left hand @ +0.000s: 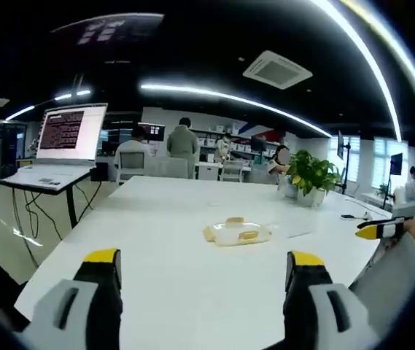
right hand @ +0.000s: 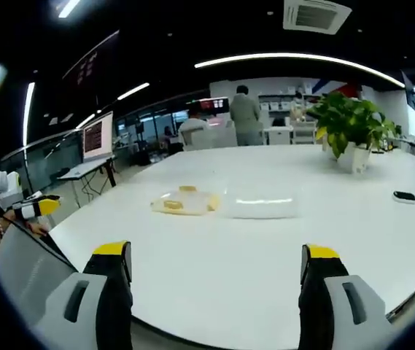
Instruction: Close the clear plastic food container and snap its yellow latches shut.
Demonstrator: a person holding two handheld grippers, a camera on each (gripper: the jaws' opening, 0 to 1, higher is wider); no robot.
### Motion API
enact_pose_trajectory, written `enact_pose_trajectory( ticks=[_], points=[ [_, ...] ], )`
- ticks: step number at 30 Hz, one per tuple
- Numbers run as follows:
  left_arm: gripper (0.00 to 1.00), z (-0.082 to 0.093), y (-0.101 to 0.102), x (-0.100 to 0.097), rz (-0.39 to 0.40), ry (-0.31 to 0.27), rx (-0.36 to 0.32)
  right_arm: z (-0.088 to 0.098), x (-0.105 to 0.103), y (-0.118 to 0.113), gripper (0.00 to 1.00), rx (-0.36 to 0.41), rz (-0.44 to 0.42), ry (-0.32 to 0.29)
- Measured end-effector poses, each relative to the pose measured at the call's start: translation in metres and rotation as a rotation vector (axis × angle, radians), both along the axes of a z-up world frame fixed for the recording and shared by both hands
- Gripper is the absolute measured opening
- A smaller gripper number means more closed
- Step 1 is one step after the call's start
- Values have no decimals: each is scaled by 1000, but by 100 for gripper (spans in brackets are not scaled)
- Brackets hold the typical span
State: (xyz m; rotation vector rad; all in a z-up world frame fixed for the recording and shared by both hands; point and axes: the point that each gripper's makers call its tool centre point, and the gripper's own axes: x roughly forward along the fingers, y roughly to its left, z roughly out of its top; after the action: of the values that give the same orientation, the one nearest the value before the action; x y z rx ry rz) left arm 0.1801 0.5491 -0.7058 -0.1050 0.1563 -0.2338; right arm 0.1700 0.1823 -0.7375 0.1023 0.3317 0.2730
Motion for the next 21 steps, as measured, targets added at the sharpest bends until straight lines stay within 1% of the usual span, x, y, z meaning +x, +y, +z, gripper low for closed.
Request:
enact_pose_trajectory(
  ticks=[1, 4, 8, 11, 13, 14, 19, 21],
  points=[
    [91, 2, 2, 0, 12, -10, -7, 0, 0, 0, 94, 2, -3, 1],
    [92, -1, 5, 1, 26, 3, -1, -3, -1, 3, 93, -10, 6, 23],
    [88, -2, 5, 2, 15, 11, 9, -4, -1, 3, 93, -9, 0, 25],
    [84, -6, 6, 3, 19, 31, 22, -3, -2, 1, 93, 4, -13, 26],
    [80, -10, 5, 3, 9, 59, 25, -2, -2, 0, 94, 9, -19, 22],
    [78, -10, 4, 2, 7, 56, 31, -2, -2, 0, 94, 12, -24, 21],
    [75, -9, 2, 2, -8, 49, 34, -2, -2, 0, 94, 18, -22, 23],
    [74, -8, 2, 2, -3, 48, 34, -3, -3, 1, 94, 15, -15, 26]
  ],
)
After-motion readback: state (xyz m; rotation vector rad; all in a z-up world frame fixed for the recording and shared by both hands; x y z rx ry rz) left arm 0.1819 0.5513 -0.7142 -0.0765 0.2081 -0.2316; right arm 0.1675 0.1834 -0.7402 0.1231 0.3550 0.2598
